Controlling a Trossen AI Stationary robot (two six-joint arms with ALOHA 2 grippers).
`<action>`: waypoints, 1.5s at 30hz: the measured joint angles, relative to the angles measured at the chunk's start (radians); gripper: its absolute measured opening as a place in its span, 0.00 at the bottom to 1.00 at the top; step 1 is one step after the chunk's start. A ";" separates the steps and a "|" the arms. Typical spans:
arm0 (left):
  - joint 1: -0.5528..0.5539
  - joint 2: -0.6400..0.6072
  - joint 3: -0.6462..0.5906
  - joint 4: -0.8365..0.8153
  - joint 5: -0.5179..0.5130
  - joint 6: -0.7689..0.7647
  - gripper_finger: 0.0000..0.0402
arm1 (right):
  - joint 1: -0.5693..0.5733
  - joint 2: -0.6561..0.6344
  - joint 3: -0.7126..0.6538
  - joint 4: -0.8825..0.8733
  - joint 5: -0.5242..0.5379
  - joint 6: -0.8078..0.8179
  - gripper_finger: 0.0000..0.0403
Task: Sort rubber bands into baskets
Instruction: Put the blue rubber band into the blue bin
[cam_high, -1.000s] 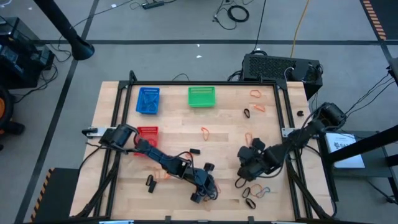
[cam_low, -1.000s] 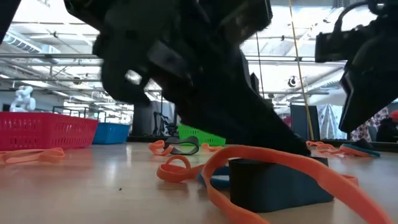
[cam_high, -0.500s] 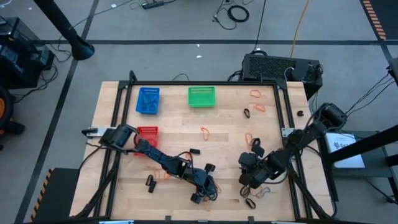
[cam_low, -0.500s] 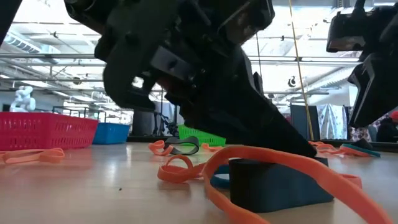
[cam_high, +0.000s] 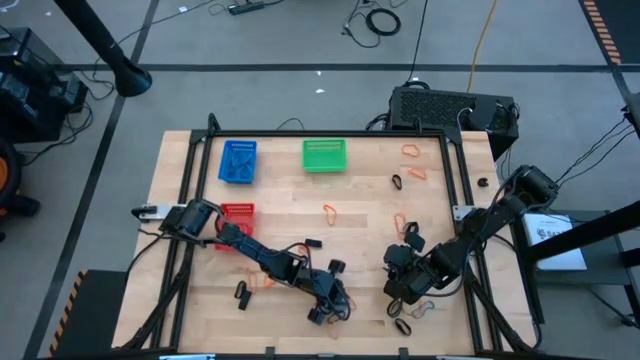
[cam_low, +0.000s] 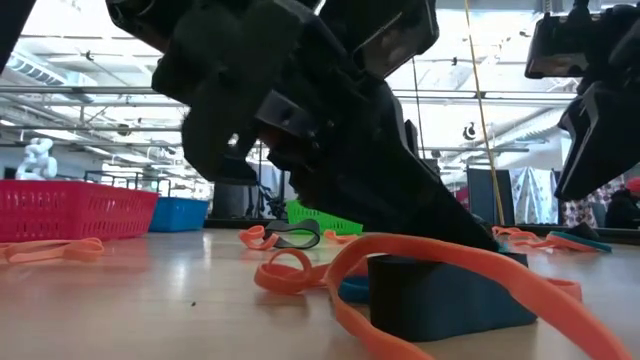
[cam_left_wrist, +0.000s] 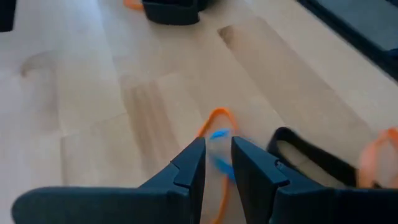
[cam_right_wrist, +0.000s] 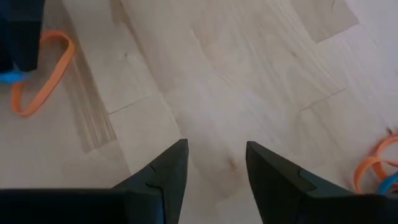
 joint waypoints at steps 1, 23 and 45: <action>0.000 0.000 0.000 -0.001 -0.007 0.000 0.22 | 0.000 0.000 0.000 0.000 0.001 -0.002 0.38; 0.000 0.018 0.000 -0.002 0.033 -0.035 0.21 | 0.000 0.000 0.000 0.004 0.003 -0.028 0.38; -0.009 -0.033 0.000 0.053 0.023 -0.034 0.01 | 0.000 0.000 0.000 0.004 0.005 -0.038 0.38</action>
